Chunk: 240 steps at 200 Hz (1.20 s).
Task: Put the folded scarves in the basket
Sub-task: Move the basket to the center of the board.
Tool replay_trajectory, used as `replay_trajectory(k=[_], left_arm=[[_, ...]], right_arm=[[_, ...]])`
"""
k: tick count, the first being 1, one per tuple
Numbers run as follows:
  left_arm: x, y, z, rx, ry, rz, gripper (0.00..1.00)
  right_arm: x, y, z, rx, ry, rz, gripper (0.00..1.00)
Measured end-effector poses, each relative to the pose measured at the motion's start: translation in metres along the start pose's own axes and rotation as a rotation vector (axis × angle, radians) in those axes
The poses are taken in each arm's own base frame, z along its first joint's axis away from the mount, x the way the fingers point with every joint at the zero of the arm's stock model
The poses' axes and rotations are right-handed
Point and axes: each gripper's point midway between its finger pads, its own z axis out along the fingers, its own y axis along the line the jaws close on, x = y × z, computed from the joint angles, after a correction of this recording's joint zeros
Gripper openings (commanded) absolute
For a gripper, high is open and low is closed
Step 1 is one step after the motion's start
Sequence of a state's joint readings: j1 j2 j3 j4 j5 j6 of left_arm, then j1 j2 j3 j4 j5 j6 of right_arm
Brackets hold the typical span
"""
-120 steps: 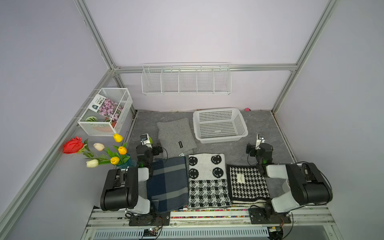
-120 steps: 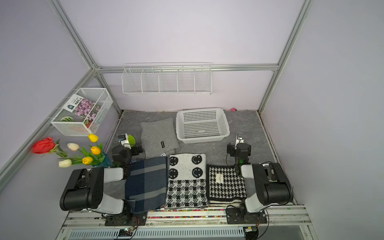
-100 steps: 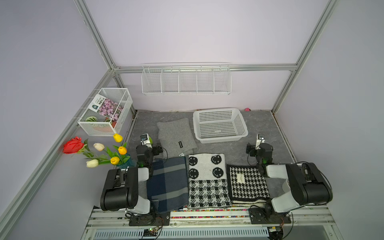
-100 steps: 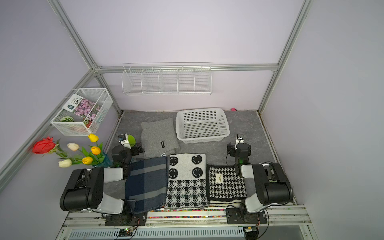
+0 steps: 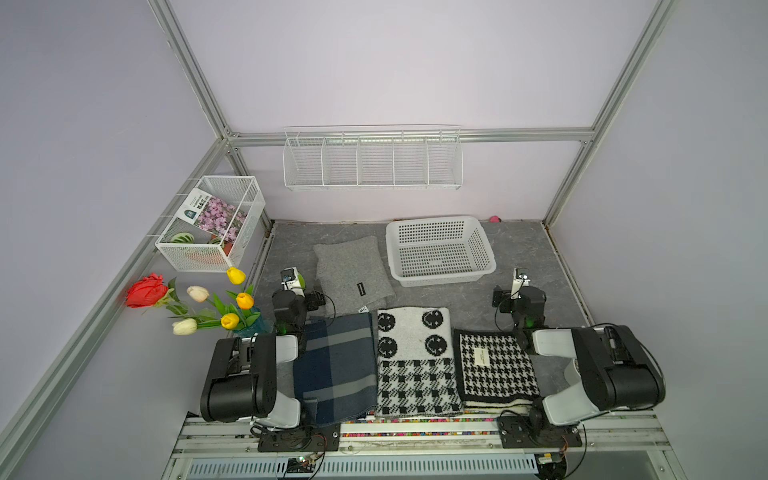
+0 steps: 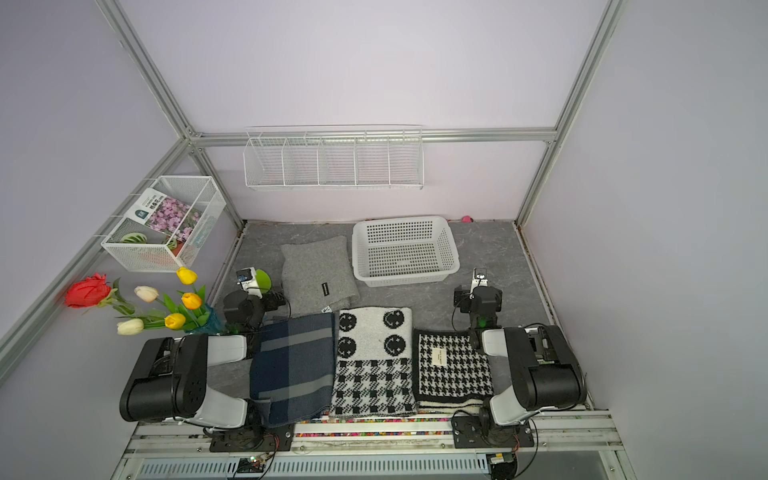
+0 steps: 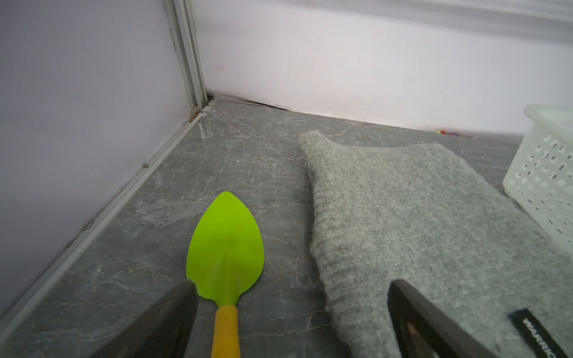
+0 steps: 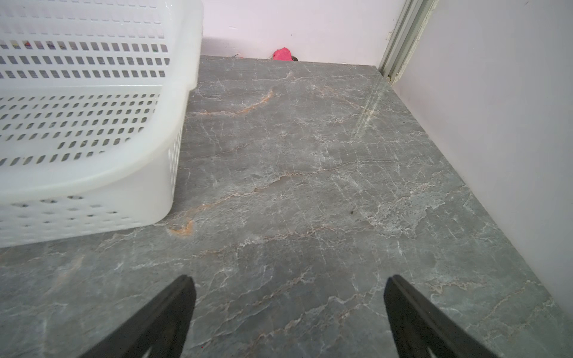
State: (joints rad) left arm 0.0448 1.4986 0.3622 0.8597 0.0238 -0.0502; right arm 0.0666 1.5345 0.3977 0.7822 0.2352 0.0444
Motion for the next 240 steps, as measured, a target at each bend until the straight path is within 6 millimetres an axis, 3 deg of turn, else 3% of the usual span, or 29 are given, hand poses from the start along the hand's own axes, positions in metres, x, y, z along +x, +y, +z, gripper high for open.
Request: replay_trajectory(k=[125, 150, 163, 175, 185, 198, 217, 240], left_arm=[[0.0, 0.0, 0.0, 0.0, 0.0, 0.002, 1.0], [-0.002, -0.01, 0.0, 0.008, 0.039, 0.041, 1.0], [-0.023, -0.029, -0.001, 0.026, 0.035, 0.064, 1.0], [-0.059, -0.049, -0.011, 0.067, -0.033, 0.065, 1.0], [-0.09, -0.06, -0.024, 0.102, -0.113, 0.039, 1.0], [-0.114, -0.069, -0.037, 0.148, -0.172, -0.01, 1.0], [-0.122, -0.087, -0.032, 0.225, -0.156, -0.087, 1.0], [-0.098, -0.137, -0.013, 0.357, -0.029, -0.124, 1.0]], right_arm=[[0.0, 0.0, 0.0, 0.0, 0.0, 0.0, 0.99], [-0.006, 0.0, -0.004, -0.002, -0.018, -0.001, 0.99], [-0.019, -0.001, -0.014, -0.005, -0.041, 0.004, 0.99], [-0.036, -0.004, -0.027, -0.007, -0.064, 0.022, 0.99], [-0.058, -0.005, -0.039, -0.02, -0.09, 0.051, 0.99], [-0.09, -0.002, -0.055, -0.057, -0.134, 0.1, 0.99], [-0.124, 0.009, -0.083, -0.152, -0.197, 0.178, 0.99], [-0.135, 0.031, -0.108, -0.275, -0.191, 0.245, 0.99]])
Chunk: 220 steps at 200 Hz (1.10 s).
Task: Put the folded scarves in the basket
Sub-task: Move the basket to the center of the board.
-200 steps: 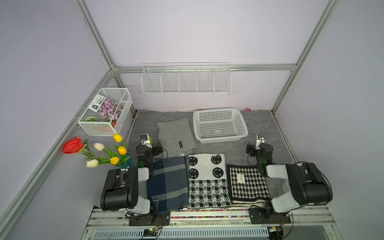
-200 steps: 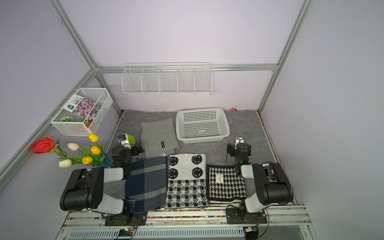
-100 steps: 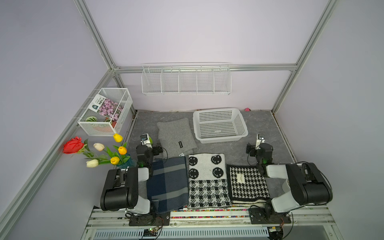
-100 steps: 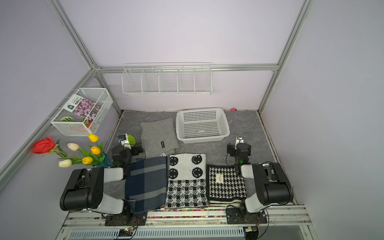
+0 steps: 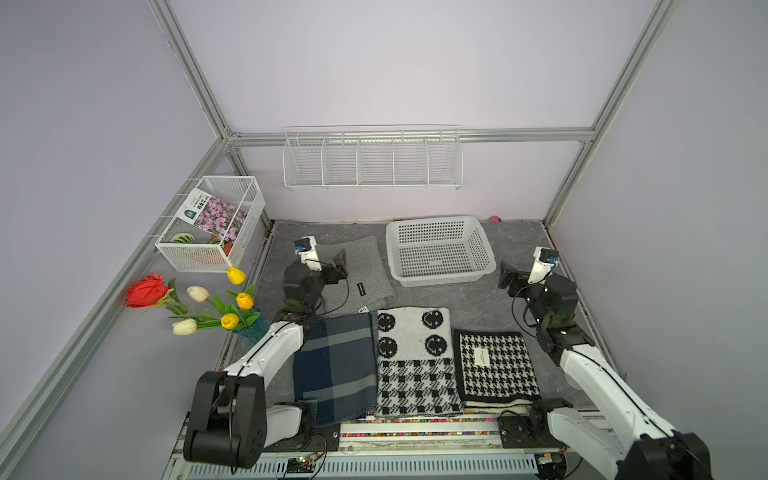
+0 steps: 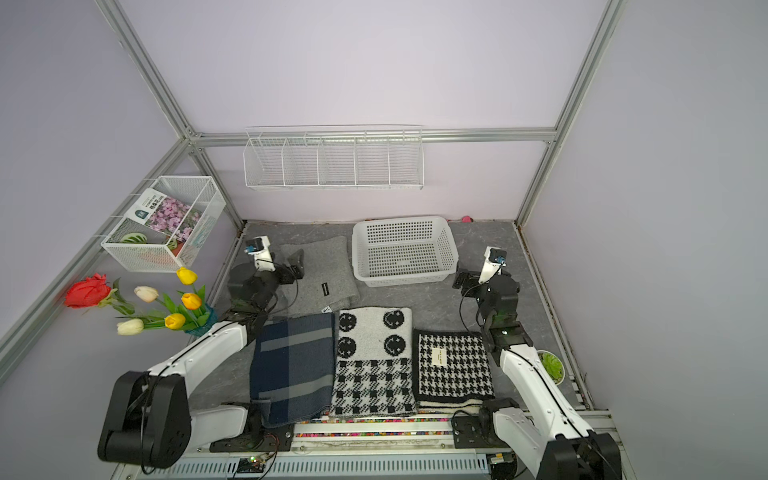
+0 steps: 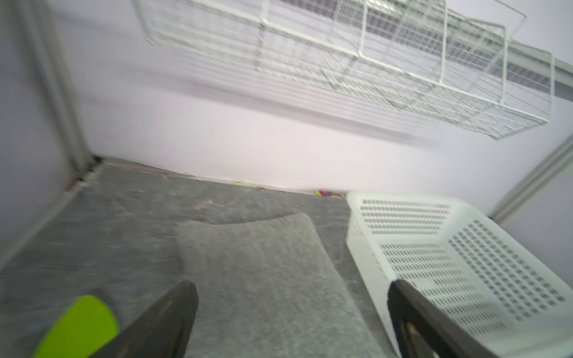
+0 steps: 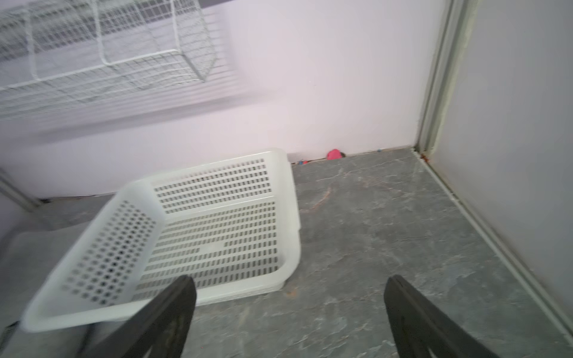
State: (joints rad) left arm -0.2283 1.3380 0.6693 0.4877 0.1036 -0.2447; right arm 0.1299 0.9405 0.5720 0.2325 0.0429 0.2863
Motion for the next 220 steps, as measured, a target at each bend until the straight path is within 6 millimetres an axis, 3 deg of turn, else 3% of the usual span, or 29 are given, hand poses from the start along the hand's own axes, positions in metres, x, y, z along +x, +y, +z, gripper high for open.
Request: replay_trajectory(k=[28, 58, 78, 111, 146, 180, 220], left_arm=[[0.042, -0.062, 0.035, 0.18, 0.171, -0.054, 0.93], [0.053, -0.097, 0.072, 0.234, 0.277, -0.082, 0.88], [0.057, -0.099, 0.089, 0.202, 0.322, -0.098, 0.84], [0.083, -0.089, 0.102, 0.148, 0.404, -0.125, 0.82], [0.12, -0.079, 0.106, 0.116, 0.496, -0.151, 0.75], [0.123, -0.086, 0.107, 0.135, 0.494, -0.155, 0.65], [0.124, -0.095, 0.106, 0.162, 0.5, -0.161, 0.47]], right_arm=[[0.027, 0.034, -0.007, -0.119, 0.136, 0.036, 0.96], [0.055, 0.078, -0.026, -0.262, 0.255, 0.014, 0.95], [0.062, 0.091, -0.044, -0.323, 0.243, 0.008, 0.95], [0.081, 0.085, -0.056, -0.316, 0.258, 0.004, 0.94], [0.069, 0.085, -0.065, -0.317, 0.214, 0.009, 0.94], [0.054, 0.082, -0.073, -0.311, 0.153, 0.017, 0.91], [0.057, 0.083, -0.072, -0.31, 0.167, 0.02, 0.88]])
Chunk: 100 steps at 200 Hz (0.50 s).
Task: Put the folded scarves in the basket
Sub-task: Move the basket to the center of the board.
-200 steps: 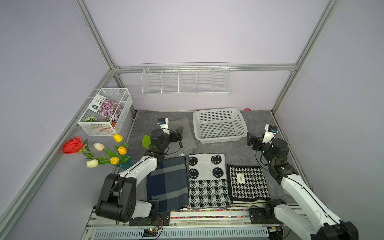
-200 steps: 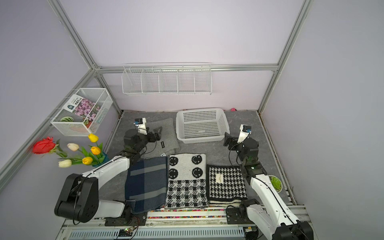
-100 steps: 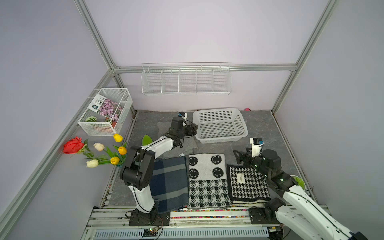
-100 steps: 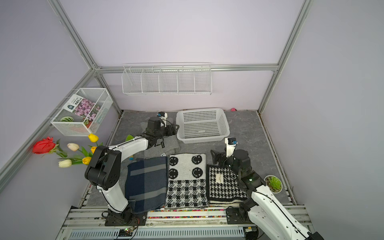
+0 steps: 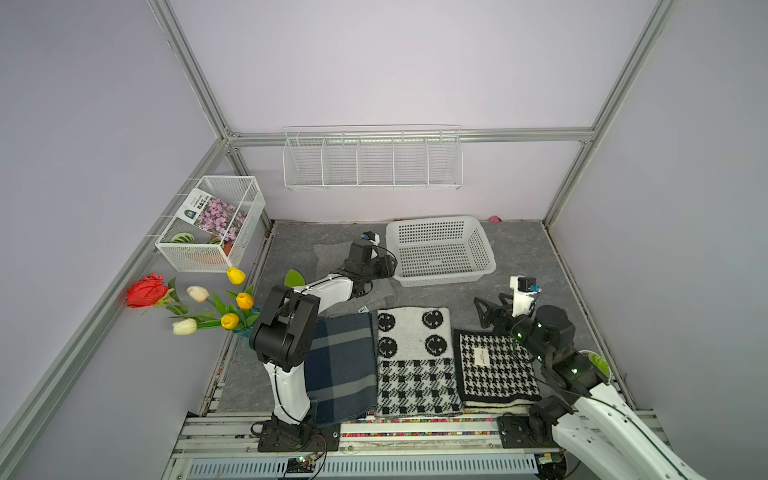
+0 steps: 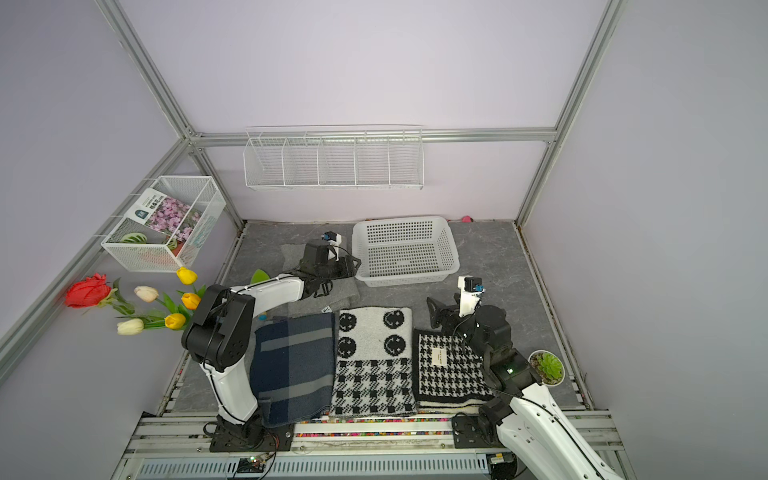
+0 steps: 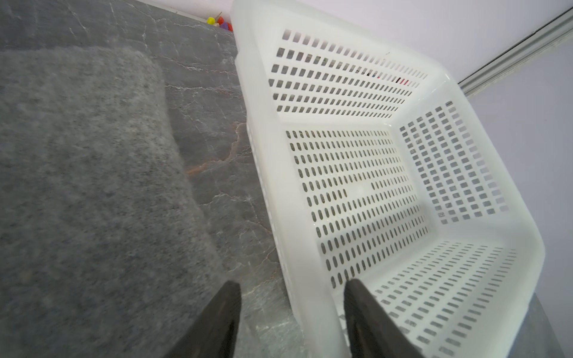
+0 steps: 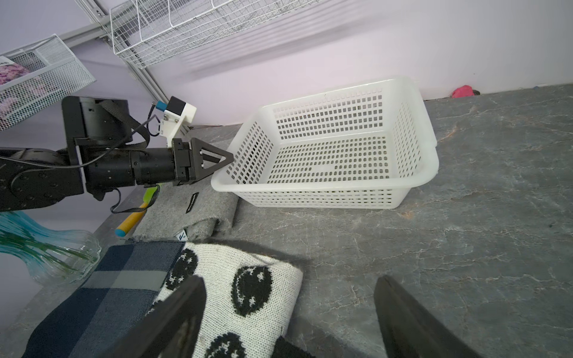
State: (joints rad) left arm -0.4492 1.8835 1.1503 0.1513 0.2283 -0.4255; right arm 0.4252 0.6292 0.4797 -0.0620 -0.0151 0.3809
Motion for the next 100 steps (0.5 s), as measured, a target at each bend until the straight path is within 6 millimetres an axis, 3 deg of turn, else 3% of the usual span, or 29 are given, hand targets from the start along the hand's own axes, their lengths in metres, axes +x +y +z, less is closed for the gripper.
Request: replay_trajectory(k=[10, 54, 76, 100], left_arm=[[0.001, -0.003, 0.0, 0.01, 0.003, -0.003, 0.39], [0.001, -0.01, -0.001, 0.037, 0.006, -0.028, 0.24], [0.002, -0.012, -0.002, 0.049, 0.013, -0.047, 0.18], [0.011, -0.015, -0.01, 0.067, 0.037, -0.062, 0.2]], right_arm=[[0.002, -0.001, 0.001, 0.002, 0.008, 0.001, 0.88], [0.005, -0.001, 0.002, 0.005, 0.022, 0.001, 0.88], [0.006, -0.001, 0.002, 0.005, 0.023, 0.001, 0.88], [0.006, -0.001, 0.003, 0.005, 0.027, 0.001, 0.88]])
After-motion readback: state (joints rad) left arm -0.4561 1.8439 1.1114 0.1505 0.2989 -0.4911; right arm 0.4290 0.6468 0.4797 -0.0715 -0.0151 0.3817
